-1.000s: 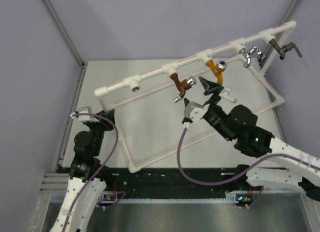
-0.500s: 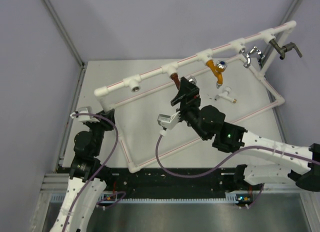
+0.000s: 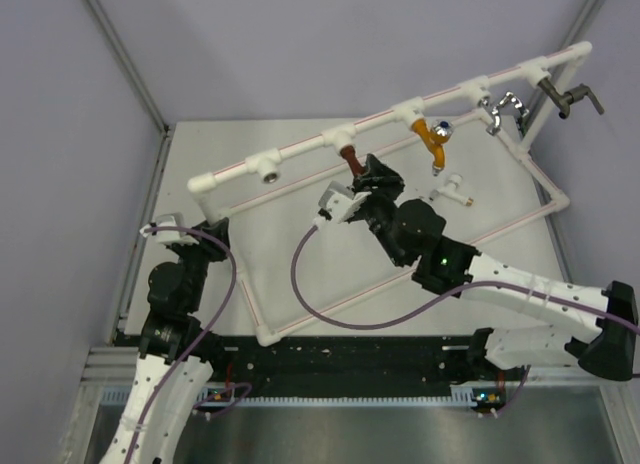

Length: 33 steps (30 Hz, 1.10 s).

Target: Install the water faucets

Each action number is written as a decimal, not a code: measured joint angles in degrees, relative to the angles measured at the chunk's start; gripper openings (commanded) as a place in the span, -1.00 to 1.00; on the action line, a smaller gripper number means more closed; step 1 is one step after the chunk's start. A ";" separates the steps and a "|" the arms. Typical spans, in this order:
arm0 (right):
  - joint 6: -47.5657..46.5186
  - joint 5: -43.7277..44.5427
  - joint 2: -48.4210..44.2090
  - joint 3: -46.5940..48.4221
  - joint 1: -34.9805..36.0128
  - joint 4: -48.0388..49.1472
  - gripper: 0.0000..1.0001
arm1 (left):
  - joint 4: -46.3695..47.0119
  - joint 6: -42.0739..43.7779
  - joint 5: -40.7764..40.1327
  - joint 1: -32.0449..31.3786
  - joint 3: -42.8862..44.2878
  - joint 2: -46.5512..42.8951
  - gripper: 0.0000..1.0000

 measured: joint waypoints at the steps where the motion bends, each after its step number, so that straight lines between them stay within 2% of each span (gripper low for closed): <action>1: 6.49 -0.48 -0.22 0.31 -0.31 -0.07 -0.85 | 0.00 -0.02 0.00 0.00 0.00 0.00 -1.00; 3: 21.40 -2.69 -1.09 0.24 -1.57 0.04 -0.85 | 0.00 -0.02 -0.02 0.00 0.00 0.00 -1.00; 4: 28.41 -3.63 -1.46 -0.13 -2.25 0.66 -0.98 | 0.02 -0.04 -0.04 0.00 0.00 0.00 -1.00; 5: 37.53 -4.72 -2.08 -1.36 -3.10 2.49 -1.00 | 0.02 -0.02 0.02 0.00 0.00 0.00 -1.00; 10: 83.41 -4.76 -4.52 -13.16 -5.44 21.66 -1.00 | -0.02 0.24 1.36 -0.17 0.02 -0.02 -1.00; 13: 105.96 -2.27 -3.93 -17.51 -5.49 30.47 -1.00 | -0.09 0.52 2.54 -0.31 0.02 -0.15 -1.00; 15: 114.90 -0.96 -2.14 -18.58 -5.49 35.23 -0.82 | -0.22 0.57 2.60 -0.37 0.02 -0.28 -1.00; 17: 118.27 0.22 0.02 -18.60 -5.49 39.26 -0.51 | -0.22 0.48 2.29 -0.37 0.02 -0.26 -1.00; 21: 119.14 0.68 2.34 -18.60 -5.49 44.13 0.03 | -0.20 0.35 2.01 -0.37 0.02 -0.26 -1.00; 22: 119.12 0.66 2.54 -18.60 -5.49 44.74 0.22 | -0.20 0.31 1.95 -0.37 0.02 -0.26 -1.00; 23: 119.43 0.50 2.56 -18.71 -5.49 45.46 0.54 | -0.20 0.24 1.97 -0.37 0.02 -0.26 -1.00; 24: 120.72 0.55 2.58 -19.10 -5.49 46.64 0.97 | -0.20 0.24 1.81 -0.37 0.02 -0.26 -1.00; 28: 122.29 3.85 -0.50 -21.66 -7.43 53.59 0.98 | -0.28 -0.07 0.61 -0.04 0.02 -0.35 -1.00; 33: 115.34 3.19 -10.34 -23.58 -8.04 55.54 0.98 | -0.31 -0.07 0.22 -0.07 0.02 -0.35 -1.00</action>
